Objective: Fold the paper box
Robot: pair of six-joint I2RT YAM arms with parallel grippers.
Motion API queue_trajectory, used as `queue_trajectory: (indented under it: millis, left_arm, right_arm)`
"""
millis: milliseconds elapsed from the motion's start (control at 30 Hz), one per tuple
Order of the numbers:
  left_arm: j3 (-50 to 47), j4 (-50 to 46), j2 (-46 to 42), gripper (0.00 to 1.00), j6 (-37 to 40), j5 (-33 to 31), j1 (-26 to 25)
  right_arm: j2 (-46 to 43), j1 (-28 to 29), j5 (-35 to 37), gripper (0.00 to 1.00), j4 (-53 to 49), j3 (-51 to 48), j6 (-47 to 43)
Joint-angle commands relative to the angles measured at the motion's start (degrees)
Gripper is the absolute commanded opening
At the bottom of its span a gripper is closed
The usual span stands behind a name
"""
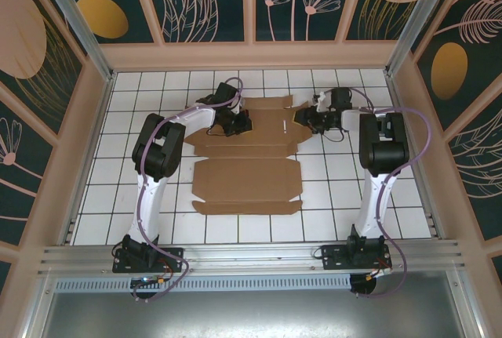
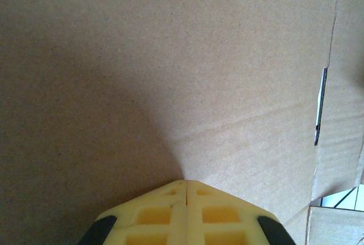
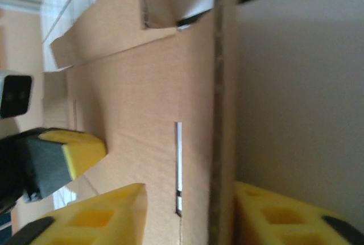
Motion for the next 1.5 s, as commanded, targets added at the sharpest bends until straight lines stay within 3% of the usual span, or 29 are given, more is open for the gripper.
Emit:
queue_trajectory:
  millis: [0,200,500,800,1167,1467]
  left_arm:
    - [-0.26,-0.44,0.45,0.00,-0.43,0.28,0.58]
    - [-0.30,-0.05,0.52,0.00,-0.84,0.72,0.53]
    - [-0.56,0.25,0.34,0.00,-1.45,0.98,0.56]
    - [-0.56,0.31,0.18,0.00,-1.81,1.16,0.58]
    - [-0.73,0.49,0.17,0.00,-2.34,1.42,0.71]
    - [-0.74,0.40,0.02,0.00,-2.46,1.16,1.32]
  right_arm:
    - [-3.69,1.76,9.44,0.35,-5.45,-0.60,-0.65]
    - [-7.09,6.69,22.44,0.33,-14.30,4.89,-2.53]
    - [-3.18,18.27,46.57,0.22,-26.61,17.27,-2.67]
    - [4.02,29.21,62.85,0.36,-32.42,28.00,-4.49]
    - [11.92,32.29,62.00,0.40,-33.95,33.90,-3.03]
    - [4.88,30.96,65.54,0.43,-33.58,30.96,-4.70]
